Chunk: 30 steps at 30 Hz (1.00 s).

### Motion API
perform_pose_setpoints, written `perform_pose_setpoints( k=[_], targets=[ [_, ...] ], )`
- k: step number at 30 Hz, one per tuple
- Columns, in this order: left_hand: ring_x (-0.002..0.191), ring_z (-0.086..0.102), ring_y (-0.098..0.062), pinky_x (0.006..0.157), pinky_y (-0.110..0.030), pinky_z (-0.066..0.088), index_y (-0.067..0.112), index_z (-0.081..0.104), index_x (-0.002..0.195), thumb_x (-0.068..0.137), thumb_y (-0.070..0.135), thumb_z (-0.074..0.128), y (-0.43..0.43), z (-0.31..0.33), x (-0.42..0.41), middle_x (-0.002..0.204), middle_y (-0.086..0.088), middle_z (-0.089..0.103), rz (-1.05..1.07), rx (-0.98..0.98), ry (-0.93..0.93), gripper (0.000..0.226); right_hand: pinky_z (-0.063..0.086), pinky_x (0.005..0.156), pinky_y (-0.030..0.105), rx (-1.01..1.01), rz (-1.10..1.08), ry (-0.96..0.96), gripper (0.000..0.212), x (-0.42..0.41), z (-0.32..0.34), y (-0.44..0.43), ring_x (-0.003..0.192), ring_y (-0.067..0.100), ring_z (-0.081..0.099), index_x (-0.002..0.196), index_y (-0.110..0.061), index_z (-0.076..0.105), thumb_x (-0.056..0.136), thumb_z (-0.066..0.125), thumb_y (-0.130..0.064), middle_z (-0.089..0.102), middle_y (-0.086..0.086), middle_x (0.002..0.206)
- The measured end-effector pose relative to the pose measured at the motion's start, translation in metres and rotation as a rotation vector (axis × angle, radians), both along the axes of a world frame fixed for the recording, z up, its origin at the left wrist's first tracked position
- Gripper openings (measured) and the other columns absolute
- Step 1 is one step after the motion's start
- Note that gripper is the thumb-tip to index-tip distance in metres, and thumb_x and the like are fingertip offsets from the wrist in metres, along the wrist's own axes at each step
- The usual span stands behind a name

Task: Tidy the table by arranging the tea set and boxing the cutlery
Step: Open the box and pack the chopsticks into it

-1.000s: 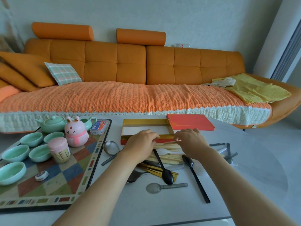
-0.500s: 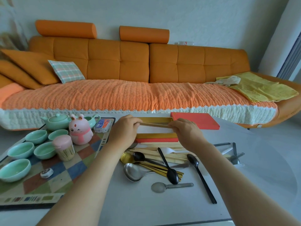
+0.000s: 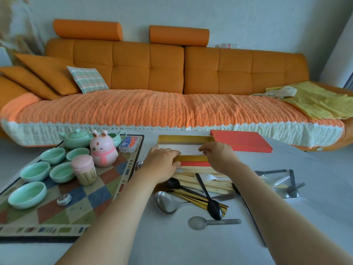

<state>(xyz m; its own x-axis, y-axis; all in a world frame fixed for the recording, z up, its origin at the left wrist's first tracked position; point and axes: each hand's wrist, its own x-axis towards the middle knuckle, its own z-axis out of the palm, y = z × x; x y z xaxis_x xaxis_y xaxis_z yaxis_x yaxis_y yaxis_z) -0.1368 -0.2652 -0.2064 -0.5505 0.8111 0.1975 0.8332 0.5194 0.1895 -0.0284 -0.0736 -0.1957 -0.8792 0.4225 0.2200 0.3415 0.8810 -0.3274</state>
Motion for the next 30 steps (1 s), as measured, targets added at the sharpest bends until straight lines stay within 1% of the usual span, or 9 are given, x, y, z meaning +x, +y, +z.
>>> perform_pose_setpoints(
  k=[5,8,11,14,15,17,20,26,30],
  targets=[
    [0.129,0.045,-0.021,0.114,-0.040,0.023,0.027,0.044,0.144,0.100,0.043,0.043,0.004,0.005,0.001,0.141,0.002,0.053,0.025,-0.037,-0.015,0.047,0.023,0.109,0.039,0.034,0.138,-0.081,0.040,0.011,0.005,-0.010,0.104,0.014,0.057,0.116,-0.030,0.068,0.097,0.034,-0.020,0.069,-0.011,0.112],
    [0.134,0.037,-0.021,0.113,-0.040,0.021,0.026,0.044,0.144,0.100,0.041,0.046,0.007,0.005,0.006,0.144,0.004,0.047,0.017,0.007,0.022,0.047,0.027,0.108,0.039,0.065,0.168,0.016,0.038,0.015,0.002,-0.005,0.113,0.015,0.056,0.116,-0.027,0.069,0.094,0.041,-0.013,0.066,-0.008,0.120],
    [0.122,0.042,-0.018,0.103,-0.035,0.029,0.026,0.055,0.132,0.098,0.031,0.052,0.011,0.009,0.014,0.127,0.005,0.052,-0.025,0.159,0.112,0.035,0.046,0.088,0.039,0.148,0.157,0.204,0.030,0.023,0.004,0.001,0.095,0.019,0.059,0.097,-0.024,0.074,0.087,0.053,-0.006,0.067,-0.005,0.101],
    [0.105,0.053,-0.017,0.087,-0.030,0.040,0.024,0.065,0.112,0.097,0.020,0.054,0.015,0.013,0.024,0.108,0.006,0.060,-0.102,0.286,0.087,0.019,0.048,0.064,0.026,0.156,0.181,0.184,0.023,0.035,0.012,-0.001,0.078,0.012,0.060,0.090,-0.025,0.074,0.086,0.056,-0.011,0.063,-0.014,0.088],
    [0.102,0.056,-0.016,0.082,-0.028,0.042,0.023,0.066,0.109,0.097,0.019,0.052,0.016,0.013,0.027,0.107,0.007,0.062,-0.120,0.279,0.053,0.019,0.048,0.064,0.023,0.142,0.185,0.121,0.023,0.039,0.013,-0.003,0.079,0.010,0.062,0.091,-0.027,0.074,0.087,0.056,-0.013,0.065,-0.015,0.089],
    [0.102,0.058,-0.016,0.079,-0.029,0.046,0.024,0.067,0.112,0.098,0.020,0.051,0.016,0.010,0.032,0.111,0.008,0.064,-0.141,0.196,0.006,0.022,0.054,0.074,0.027,0.155,0.187,-0.021,0.023,0.046,0.012,-0.004,0.088,0.010,0.065,0.096,-0.029,0.074,0.089,0.055,-0.018,0.070,-0.014,0.097],
    [0.107,0.058,-0.016,0.086,-0.033,0.050,0.026,0.066,0.121,0.097,0.019,0.051,0.015,-0.002,0.035,0.120,0.008,0.061,-0.146,0.084,-0.030,0.028,0.051,0.089,0.030,0.217,0.166,-0.168,0.021,0.054,0.007,-0.005,0.101,0.010,0.061,0.108,-0.030,0.071,0.094,0.056,-0.028,0.067,-0.014,0.113],
    [0.111,0.055,-0.017,0.093,-0.038,0.049,0.025,0.063,0.127,0.098,0.019,0.051,0.016,-0.008,0.037,0.120,0.004,0.060,-0.129,0.071,-0.095,0.031,0.043,0.099,0.034,0.253,0.115,-0.180,0.025,0.055,-0.002,-0.001,0.109,0.014,0.056,0.120,-0.031,0.066,0.097,0.057,-0.030,0.061,-0.009,0.123],
    [0.112,0.054,-0.015,0.095,-0.035,0.048,0.025,0.062,0.130,0.098,0.016,0.053,0.016,-0.010,0.037,0.120,0.005,0.059,-0.129,0.092,-0.128,0.034,0.043,0.097,0.037,0.270,0.101,-0.219,0.026,0.053,-0.007,0.000,0.108,0.019,0.054,0.122,-0.029,0.063,0.099,0.051,-0.031,0.059,-0.002,0.119]
  ],
)
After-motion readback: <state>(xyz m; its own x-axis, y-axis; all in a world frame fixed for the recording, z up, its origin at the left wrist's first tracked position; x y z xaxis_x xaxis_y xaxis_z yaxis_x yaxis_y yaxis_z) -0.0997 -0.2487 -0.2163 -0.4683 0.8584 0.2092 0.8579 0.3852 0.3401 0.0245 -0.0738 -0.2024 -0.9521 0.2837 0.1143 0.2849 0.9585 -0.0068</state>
